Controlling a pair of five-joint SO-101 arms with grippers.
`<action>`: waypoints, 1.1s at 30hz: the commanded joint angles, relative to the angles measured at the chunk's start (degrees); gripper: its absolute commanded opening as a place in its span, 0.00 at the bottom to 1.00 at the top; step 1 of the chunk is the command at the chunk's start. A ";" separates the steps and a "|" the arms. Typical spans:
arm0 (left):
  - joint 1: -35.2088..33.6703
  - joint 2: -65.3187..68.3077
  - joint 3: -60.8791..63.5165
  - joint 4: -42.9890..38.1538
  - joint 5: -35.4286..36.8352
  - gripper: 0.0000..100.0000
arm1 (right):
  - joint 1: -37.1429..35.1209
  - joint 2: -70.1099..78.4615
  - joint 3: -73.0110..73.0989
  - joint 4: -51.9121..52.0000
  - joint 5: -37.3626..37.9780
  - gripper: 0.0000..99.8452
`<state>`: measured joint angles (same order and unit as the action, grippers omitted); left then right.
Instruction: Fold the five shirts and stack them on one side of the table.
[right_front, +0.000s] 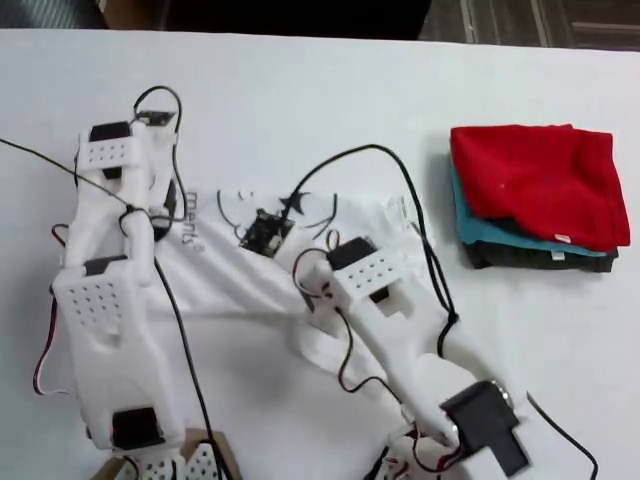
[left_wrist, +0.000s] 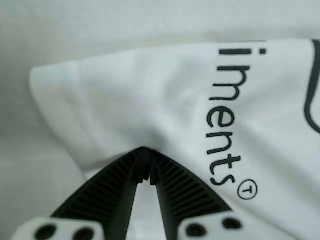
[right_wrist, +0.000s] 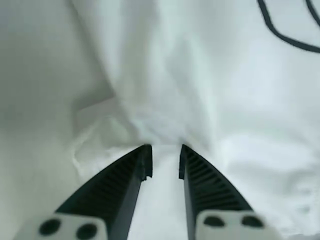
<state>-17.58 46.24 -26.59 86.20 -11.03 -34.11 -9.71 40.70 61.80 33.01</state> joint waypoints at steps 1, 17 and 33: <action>0.62 0.35 0.04 -2.90 0.09 0.03 | 0.22 -3.91 -2.29 2.86 -0.26 0.10; 0.62 0.35 0.04 -2.90 0.18 0.03 | -16.57 -11.03 10.73 6.20 -4.48 0.24; 0.62 0.35 0.13 -2.90 0.18 0.03 | -4.18 6.02 8.35 -4.00 -2.20 0.24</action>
<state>-17.58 46.24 -26.59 86.20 -11.03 -41.67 -7.08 50.90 57.76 30.29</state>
